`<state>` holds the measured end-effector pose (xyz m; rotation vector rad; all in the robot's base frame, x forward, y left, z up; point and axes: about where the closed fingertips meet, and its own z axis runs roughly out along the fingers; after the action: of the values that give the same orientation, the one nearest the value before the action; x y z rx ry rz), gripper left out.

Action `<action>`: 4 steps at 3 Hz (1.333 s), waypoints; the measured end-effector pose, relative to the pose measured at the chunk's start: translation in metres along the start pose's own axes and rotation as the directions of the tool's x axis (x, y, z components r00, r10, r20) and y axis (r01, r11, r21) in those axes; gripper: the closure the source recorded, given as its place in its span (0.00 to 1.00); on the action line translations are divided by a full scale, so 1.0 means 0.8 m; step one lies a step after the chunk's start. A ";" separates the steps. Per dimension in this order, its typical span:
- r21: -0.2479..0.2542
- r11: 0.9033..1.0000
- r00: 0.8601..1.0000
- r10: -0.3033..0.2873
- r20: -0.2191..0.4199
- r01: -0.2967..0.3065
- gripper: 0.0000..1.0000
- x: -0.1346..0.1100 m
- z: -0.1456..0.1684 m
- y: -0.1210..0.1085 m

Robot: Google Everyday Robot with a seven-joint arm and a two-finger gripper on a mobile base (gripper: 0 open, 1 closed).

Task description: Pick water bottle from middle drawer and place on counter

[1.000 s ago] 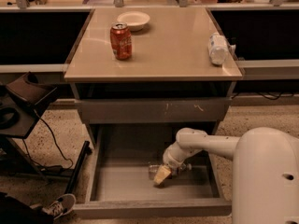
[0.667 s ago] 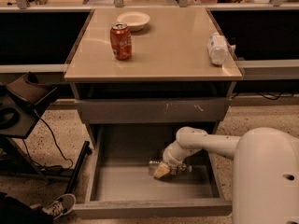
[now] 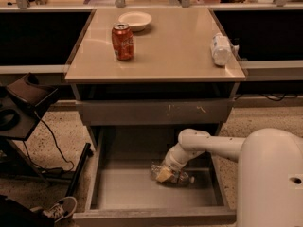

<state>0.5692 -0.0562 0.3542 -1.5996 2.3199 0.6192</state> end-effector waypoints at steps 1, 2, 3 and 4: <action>0.050 0.999 1.000 0.017 -0.009 -0.017 1.00 -0.012 -0.078 -0.012; 0.145 0.988 0.998 0.058 -0.017 -0.055 1.00 -0.051 -0.229 -0.045; 0.259 0.963 0.997 0.080 0.008 -0.079 1.00 -0.086 -0.360 -0.065; 0.259 0.963 0.997 0.079 0.008 -0.079 1.00 -0.086 -0.360 -0.064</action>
Offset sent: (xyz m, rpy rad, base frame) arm 0.1171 -0.1229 0.3334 -0.1353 -0.1878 -0.2078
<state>0.6507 -0.1540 0.6267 -1.3959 2.3615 0.3129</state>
